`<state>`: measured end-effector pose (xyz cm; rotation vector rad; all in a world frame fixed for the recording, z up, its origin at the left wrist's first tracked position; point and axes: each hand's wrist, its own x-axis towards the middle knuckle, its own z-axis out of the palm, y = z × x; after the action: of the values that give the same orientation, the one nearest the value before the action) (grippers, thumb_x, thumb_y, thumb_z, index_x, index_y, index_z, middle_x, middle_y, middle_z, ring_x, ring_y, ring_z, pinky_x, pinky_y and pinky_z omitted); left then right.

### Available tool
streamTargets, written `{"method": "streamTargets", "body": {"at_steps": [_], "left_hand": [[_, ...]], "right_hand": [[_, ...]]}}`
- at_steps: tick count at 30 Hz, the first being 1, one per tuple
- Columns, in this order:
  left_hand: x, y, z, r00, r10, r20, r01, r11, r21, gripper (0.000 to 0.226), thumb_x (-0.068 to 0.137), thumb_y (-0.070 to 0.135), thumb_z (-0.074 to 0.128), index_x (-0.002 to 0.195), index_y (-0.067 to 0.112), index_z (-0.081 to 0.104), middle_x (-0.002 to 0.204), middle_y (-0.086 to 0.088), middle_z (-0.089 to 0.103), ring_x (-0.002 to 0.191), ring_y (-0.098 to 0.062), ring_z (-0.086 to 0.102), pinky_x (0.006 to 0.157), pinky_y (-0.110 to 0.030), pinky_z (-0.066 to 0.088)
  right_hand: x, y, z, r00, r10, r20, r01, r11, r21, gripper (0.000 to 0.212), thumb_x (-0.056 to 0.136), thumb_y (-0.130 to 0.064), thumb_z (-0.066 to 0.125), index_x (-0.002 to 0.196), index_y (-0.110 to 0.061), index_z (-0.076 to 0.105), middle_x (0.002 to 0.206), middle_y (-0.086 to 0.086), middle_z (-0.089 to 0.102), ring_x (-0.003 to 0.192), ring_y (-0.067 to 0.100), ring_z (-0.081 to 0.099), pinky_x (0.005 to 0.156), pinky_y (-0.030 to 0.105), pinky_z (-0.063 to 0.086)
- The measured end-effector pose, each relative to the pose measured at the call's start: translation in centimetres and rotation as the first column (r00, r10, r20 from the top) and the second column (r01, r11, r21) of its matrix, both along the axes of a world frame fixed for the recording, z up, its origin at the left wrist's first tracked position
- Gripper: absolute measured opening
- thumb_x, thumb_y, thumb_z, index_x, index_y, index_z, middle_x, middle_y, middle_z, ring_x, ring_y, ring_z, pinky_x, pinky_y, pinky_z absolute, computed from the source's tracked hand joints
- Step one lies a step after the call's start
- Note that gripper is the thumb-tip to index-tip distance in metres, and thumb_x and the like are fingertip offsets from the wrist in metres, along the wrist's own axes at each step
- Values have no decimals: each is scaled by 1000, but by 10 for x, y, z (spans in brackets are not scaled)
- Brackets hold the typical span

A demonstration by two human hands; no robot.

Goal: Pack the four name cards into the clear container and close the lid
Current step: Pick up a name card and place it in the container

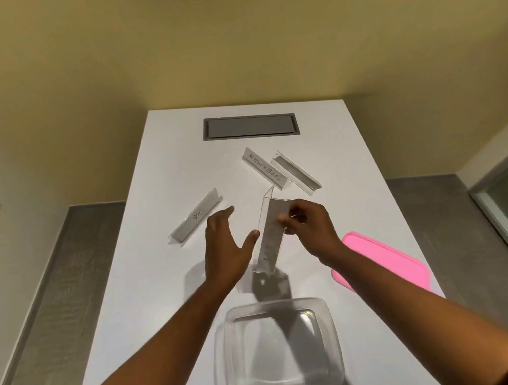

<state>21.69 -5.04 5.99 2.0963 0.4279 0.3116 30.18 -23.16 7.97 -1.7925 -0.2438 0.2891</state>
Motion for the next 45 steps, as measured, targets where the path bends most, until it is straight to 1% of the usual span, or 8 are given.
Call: {"method": "streamTargets", "body": {"at_steps": [4, 10, 16, 20, 32, 38, 41, 45], "left_hand": [[-46, -5, -10, 962, -227, -154, 226, 974, -22, 74, 83, 51, 71, 146, 26, 42, 150, 6, 45, 137, -14, 41, 111, -34, 38], [-94, -12, -12, 954, -277, -112, 273, 961, -47, 47, 85, 33, 73, 129, 33, 60, 131, 14, 63, 112, -5, 60, 100, -34, 52], [-132, -13, -17, 928, -327, -180, 357, 918, 171, 45, 89, 39, 66, 133, 38, 58, 132, 17, 63, 121, -8, 58, 101, -31, 47], [-150, -22, -24, 893, -351, -282, 421, 873, 245, 47, 89, 41, 65, 134, 43, 55, 136, 20, 60, 125, -9, 56, 100, -29, 46], [-176, -38, -64, 769, -313, -557, 563, 745, 358, 49, 89, 40, 66, 137, 34, 55, 136, 8, 62, 133, -20, 49, 103, -32, 42], [-171, -42, -95, 719, -192, -668, 654, 511, 557, 21, 53, 20, 88, 69, 25, 75, 58, 5, 68, 61, -13, 68, 95, -31, 54], [-173, -43, -104, 737, -243, -631, 664, 439, 605, 25, 55, -5, 67, 58, 19, 67, 49, 2, 62, 50, -15, 64, 116, -40, 35], [-170, -53, -89, 709, -213, -672, 694, 379, 612, 53, 67, -5, 22, 86, 9, 69, 78, -8, 73, 80, -24, 70, 125, -38, -2]], "right_hand": [[-45, -22, 15, 966, -35, -256, 107, 956, 274, 10, 89, 0, 71, 84, -9, 68, 94, 19, 72, 88, 34, 72, 84, 46, 61], [-94, -58, 2, 934, 1, -357, 131, 929, 345, 28, 91, -5, 72, 118, -1, 64, 123, 24, 66, 99, 34, 72, 87, 43, 61], [-131, -94, -16, 998, -3, 63, 15, 981, -195, 75, 80, -27, 85, 142, -31, 43, 139, -7, 47, 114, 10, 60, 85, 23, 55], [-150, -114, -28, 866, 304, 398, -49, 842, -537, 60, 82, -36, 81, 136, -37, 55, 140, -12, 54, 128, 8, 50, 99, 31, 48], [-185, -103, -77, 836, 533, 128, -137, 429, -893, 39, 84, -31, 73, 123, -36, 69, 119, -10, 74, 111, 22, 68, 85, 33, 52], [-180, -86, -94, 783, 617, -85, -252, 189, -949, 25, 81, -20, 70, 105, -21, 72, 106, 7, 74, 98, 35, 68, 79, 40, 55], [-178, -86, -99, 766, 630, -126, -260, 126, -957, 24, 83, -12, 66, 105, -19, 73, 103, 11, 71, 93, 37, 67, 77, 38, 54], [-176, -85, -108, 746, 650, -149, -276, 98, -956, 28, 85, -8, 65, 110, -17, 73, 107, 14, 70, 96, 39, 67, 79, 39, 55]]}}
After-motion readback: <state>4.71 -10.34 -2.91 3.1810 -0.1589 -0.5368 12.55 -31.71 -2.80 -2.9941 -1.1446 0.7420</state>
